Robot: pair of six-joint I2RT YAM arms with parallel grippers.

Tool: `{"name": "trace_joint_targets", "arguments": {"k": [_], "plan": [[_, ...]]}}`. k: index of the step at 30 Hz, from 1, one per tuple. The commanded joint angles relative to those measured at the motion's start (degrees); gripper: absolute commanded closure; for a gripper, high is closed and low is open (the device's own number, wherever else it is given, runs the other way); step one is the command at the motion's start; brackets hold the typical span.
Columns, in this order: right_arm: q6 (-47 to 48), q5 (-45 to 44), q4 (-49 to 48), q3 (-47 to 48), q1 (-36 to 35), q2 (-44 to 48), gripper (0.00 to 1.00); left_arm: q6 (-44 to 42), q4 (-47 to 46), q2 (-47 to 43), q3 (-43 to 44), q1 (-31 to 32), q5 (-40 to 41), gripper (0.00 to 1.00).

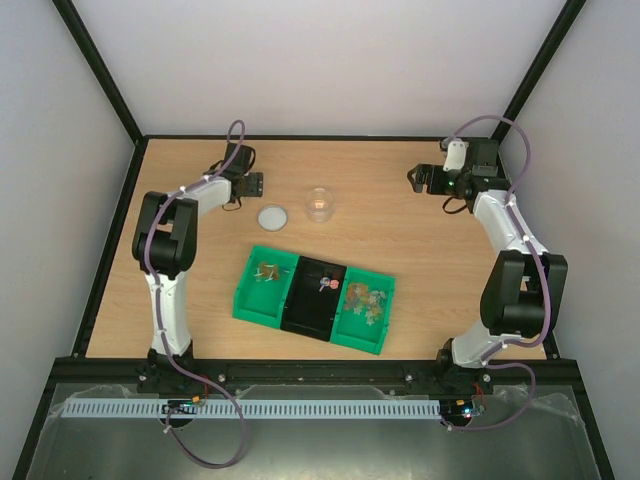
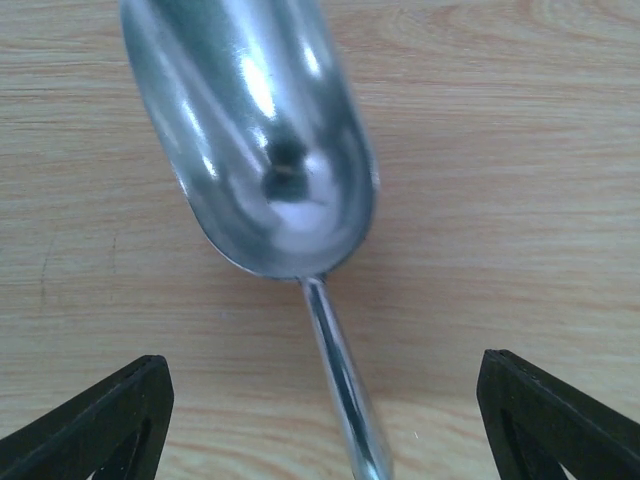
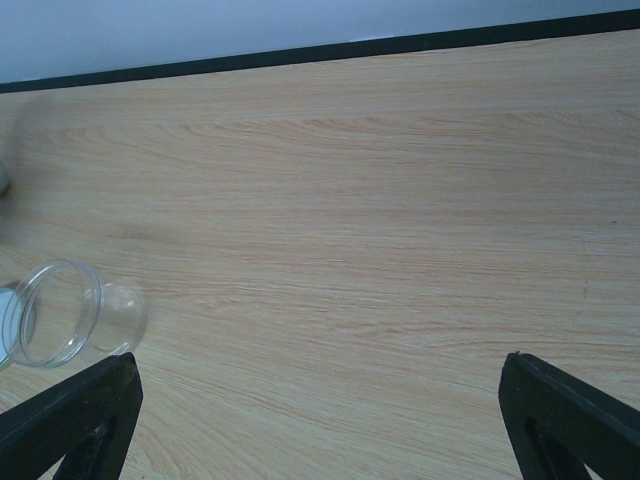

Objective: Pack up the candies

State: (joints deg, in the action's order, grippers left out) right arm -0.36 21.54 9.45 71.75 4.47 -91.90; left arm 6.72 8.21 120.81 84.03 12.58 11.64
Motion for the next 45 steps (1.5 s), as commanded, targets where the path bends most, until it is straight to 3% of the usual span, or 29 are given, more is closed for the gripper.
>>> {"name": "trace_joint_targets", "arguments": {"k": [1,5,9,18,24,29,32,36,41,45], "plan": [[0.9,-0.4,3.1,-1.1,-0.3,2.4,0.01,1.7,0.6,4.4,5.0,0.2,4.3,0.15],[1.0,-0.7,3.3,-1.4,-0.3,2.7,0.01,1.1,3.8,8.0,10.3,0.1,5.0,0.28],[1.4,-0.9,3.4,-1.2,-0.3,2.9,0.01,0.3,6.5,9.5,11.5,0.0,3.9,0.46],[1.6,-0.7,3.5,-0.8,-0.2,2.8,0.01,0.3,10.8,10.2,11.1,-0.5,1.4,0.61],[1.5,-0.1,3.6,-1.1,-0.3,3.1,0.01,-1.4,10.6,8.4,8.3,-1.9,-1.0,0.82],[1.0,0.8,3.0,-1.3,-0.2,3.4,0.01,-3.7,9.5,5.0,5.3,-3.4,-2.1,0.87],[0.5,0.6,2.1,-1.5,-0.2,3.2,0.01,-7.0,9.3,3.4,4.4,-3.8,-2.5,0.97],[0.2,0.7,1.5,-1.0,-0.2,2.6,0.01,-11.5,9.0,2.0,3.2,-3.9,-2.4,0.98],[-2.2,0.9,-2.6,-1.9,-0.3,3.7,0.01,-17.1,7.7,-2.0,0.4,-4.3,-8.4,0.98],[-0.3,6.1,-2.5,-1.6,-0.2,4.4,0.01,-22.5,7.7,-6.4,-0.3,-4.2,-12.3,0.98]]}}
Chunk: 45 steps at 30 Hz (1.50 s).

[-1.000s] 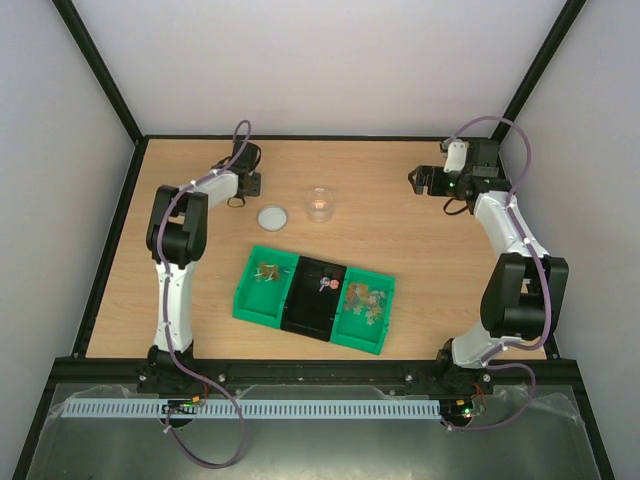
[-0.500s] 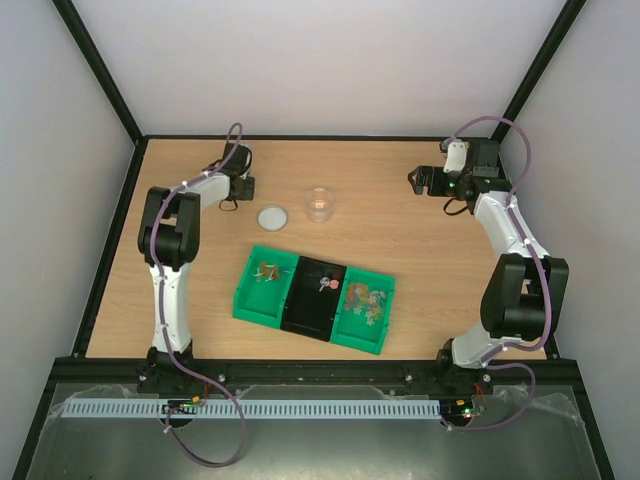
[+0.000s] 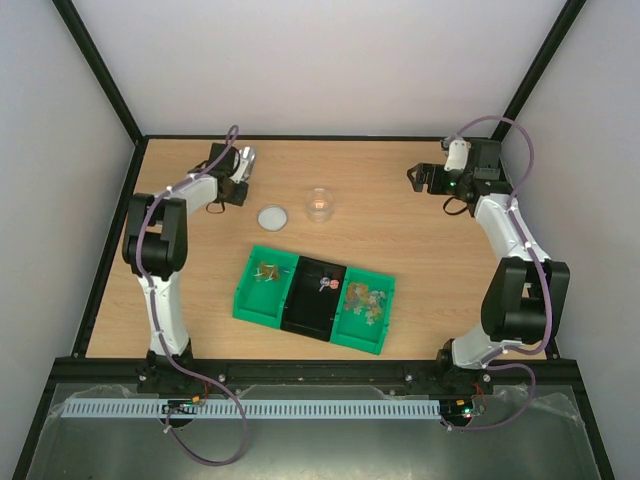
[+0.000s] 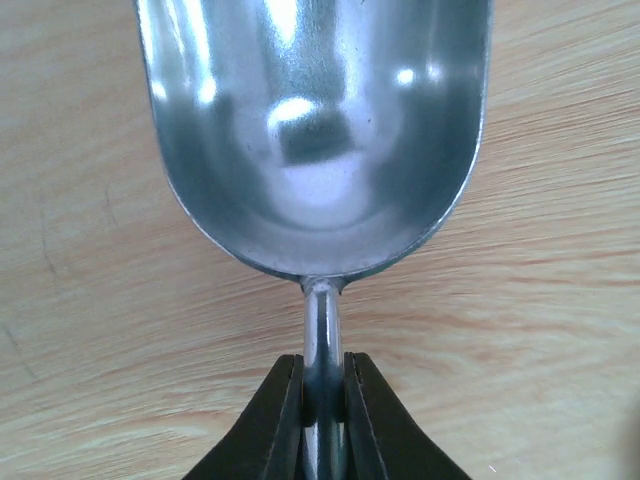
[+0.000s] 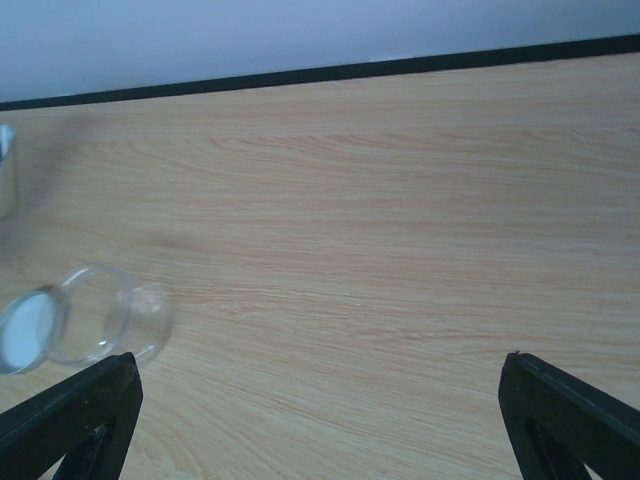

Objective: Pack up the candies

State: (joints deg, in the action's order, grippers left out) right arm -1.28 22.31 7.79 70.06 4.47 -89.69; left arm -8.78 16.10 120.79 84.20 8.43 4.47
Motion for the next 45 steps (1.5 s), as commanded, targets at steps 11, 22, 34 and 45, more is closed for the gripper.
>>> {"name": "trace_joint_targets", "arguments": {"k": [11,22,34,45], "plan": [[9.1,18.7,7.4,6.7,-4.5,3.6,0.02,-27.8,10.6,-19.6,-1.4,5.0,-14.5,0.98],[7.4,25.0,10.7,10.7,-9.7,2.1,0.06,-40.8,12.4,-31.8,-11.2,19.6,-9.8,0.98],[29.0,32.8,39.8,18.1,-14.3,-4.5,0.26,-46.1,12.8,-34.3,-12.9,28.2,-8.3,0.98],[26.7,25.1,38.6,16.5,-19.6,-5.9,0.50,-45.9,13.0,-34.0,-11.8,29.2,-8.5,0.98]]}}
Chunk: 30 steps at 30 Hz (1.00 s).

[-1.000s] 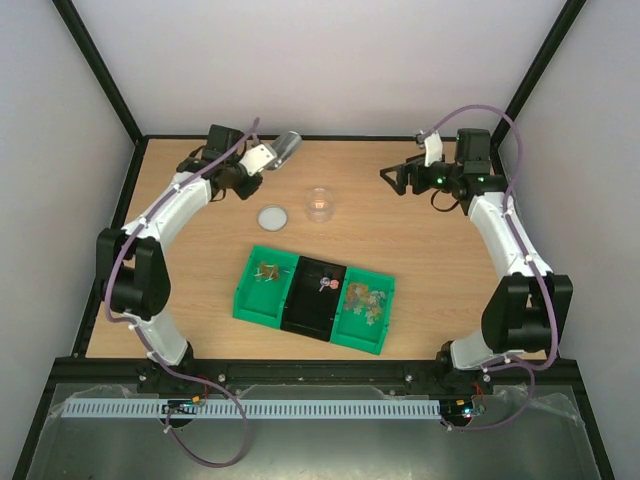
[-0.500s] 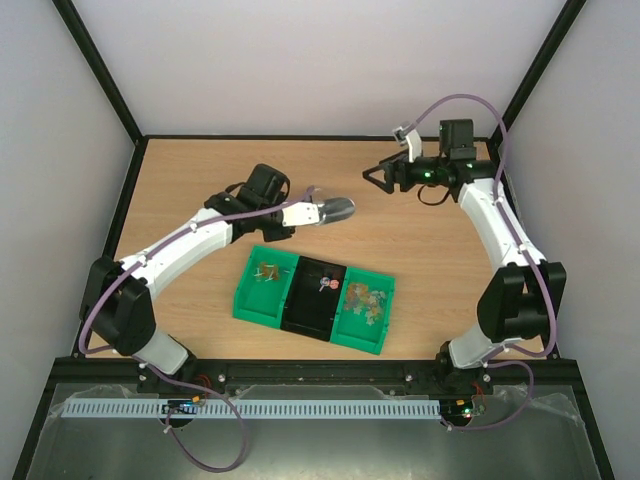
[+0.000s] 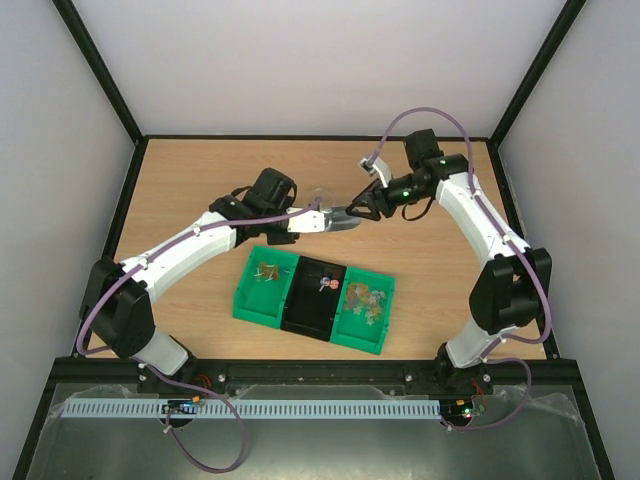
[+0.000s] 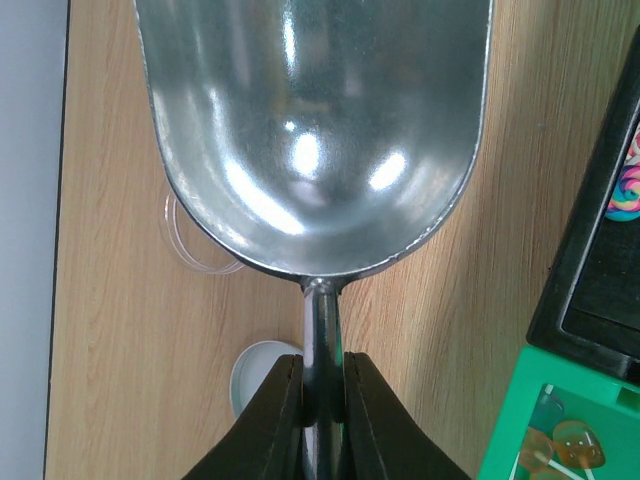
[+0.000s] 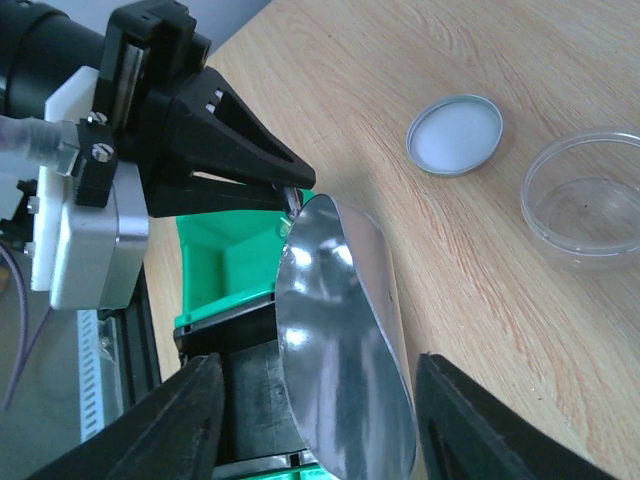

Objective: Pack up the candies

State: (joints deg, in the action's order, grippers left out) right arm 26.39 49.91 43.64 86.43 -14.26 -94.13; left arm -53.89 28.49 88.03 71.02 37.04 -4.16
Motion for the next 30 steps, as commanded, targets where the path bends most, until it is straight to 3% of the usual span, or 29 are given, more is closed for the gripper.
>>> {"name": "trace_joint_targets", "arguments": {"k": [1,7,10,13,15,20,22,25,30], "plan": [[-1.1,-3.2,2.5,-0.2,-1.3,-1.7,0.52,-0.7,0.7,-1.1,1.5,0.7,0.1,0.98],[-0.6,-5.9,0.6,-2.1,-3.0,-1.3,0.65,-0.6,1.3,-1.0,1.9,0.7,-1.3,0.98],[-0.5,-6.9,0.1,-2.2,-3.3,-1.6,0.76,-0.5,1.9,-0.9,2.4,0.7,-2.4,0.98],[-0.6,-7.7,-0.5,-2.2,-3.3,-1.7,0.96,-0.1,1.9,-1.1,2.5,0.7,-3.8,0.98],[-0.1,-8.1,-0.3,-2.4,-3.3,-1.4,0.99,0.8,1.9,-1.3,2.5,0.6,-4.2,0.96],[1.4,-8.7,-2.3,-4.6,-3.3,1.0,0.99,4.7,5.4,-1.3,4.5,-1.1,-7.3,0.74],[1.8,-8.2,-3.6,-6.1,-3.2,2.5,0.99,6.8,6.0,-2.8,4.9,-3.5,-11.8,0.54],[2.5,-6.0,-5.7,-8.4,-2.6,4.7,0.99,11.2,5.5,-5.7,4.8,-7.8,-20.5,0.34],[5.4,1.7,-7.4,-10.8,-0.8,8.0,0.99,11.7,4.9,-12.1,-1.4,-12.5,-33.8,0.14]]}}
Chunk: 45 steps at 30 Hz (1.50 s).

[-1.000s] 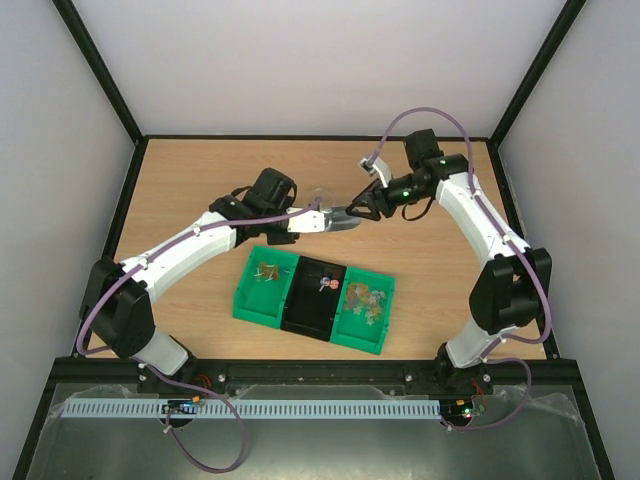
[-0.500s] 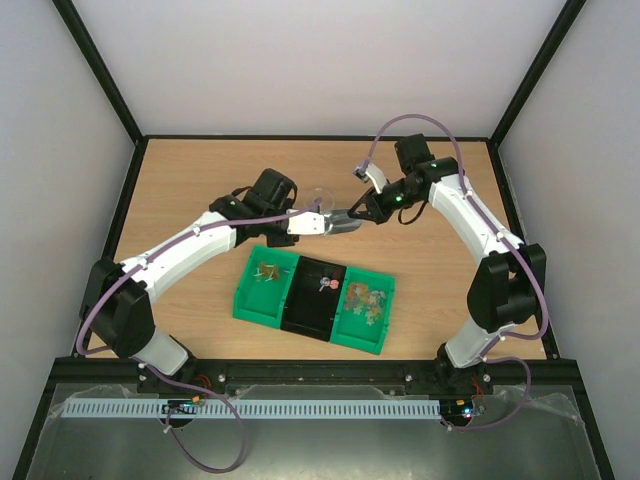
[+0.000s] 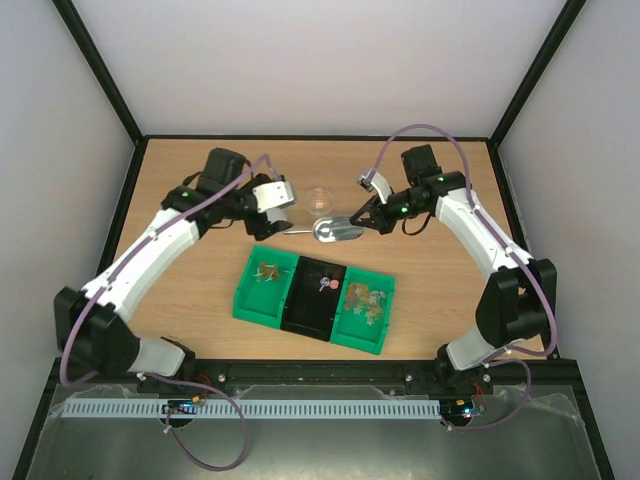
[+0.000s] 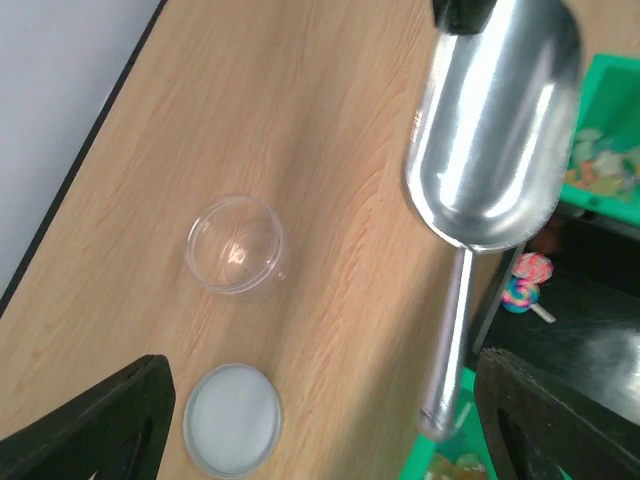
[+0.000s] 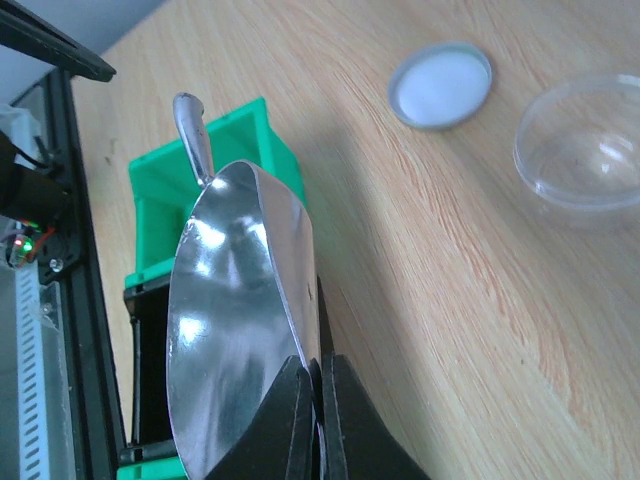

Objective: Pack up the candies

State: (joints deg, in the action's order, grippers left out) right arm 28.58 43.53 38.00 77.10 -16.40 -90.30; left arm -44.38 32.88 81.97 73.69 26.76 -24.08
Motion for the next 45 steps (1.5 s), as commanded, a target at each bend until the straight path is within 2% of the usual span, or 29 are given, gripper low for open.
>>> {"name": "trace_joint_targets", "arguments": {"k": [1,4,7,9,14,23,28,35,37,41,45], "plan": [[3.5,9.2,-2.7,-2.2,1.6,4.9,0.99,4.0,-1.6,-8.0,-6.2,-2.5,-13.5,0.14],[3.5,12.8,-5.0,-4.3,2.0,7.1,0.99,7.5,-6.4,-13.8,-10.7,-2.5,-13.6,0.08],[2.6,15.8,-6.5,-5.6,2.0,8.1,0.99,6.4,-7.4,-18.5,-14.4,-1.6,-16.7,0.09],[2.0,17.5,-6.5,-5.6,2.0,8.1,0.99,7.7,-9.1,-19.8,-16.0,0.6,-15.0,0.15],[2.2,20.5,-5.6,-5.0,1.9,7.7,0.99,9.5,-12.3,-18.8,-16.1,1.9,-14.6,0.39],[1.9,21.3,-4.4,-5.5,0.6,8.6,0.99,9.7,-16.7,-18.4,-17.8,3.3,-14.1,0.61],[0.9,21.0,-5.0,-5.8,-0.2,8.7,0.98,8.6,-16.4,-18.4,-17.9,3.7,-14.1,0.69],[-1.3,21.1,-7.1,-6.2,-0.8,9.1,0.99,7.7,-15.6,-19.0,-18.8,3.7,-13.1,0.89],[-2.5,21.2,-7.9,-6.4,-0.8,9.2,0.99,7.6,-15.5,-19.4,-19.5,3.8,-12.5,0.91],[-2.7,21.4,-8.3,-6.4,-0.8,9.2,0.99,7.8,-16.4,-20.4,-20.8,3.8,-11.6,0.79],[-1.9,21.3,-7.6,-6.4,-0.8,9.2,0.99,7.9,-16.8,-20.5,-21.2,3.8,-11.3,0.78]]}}
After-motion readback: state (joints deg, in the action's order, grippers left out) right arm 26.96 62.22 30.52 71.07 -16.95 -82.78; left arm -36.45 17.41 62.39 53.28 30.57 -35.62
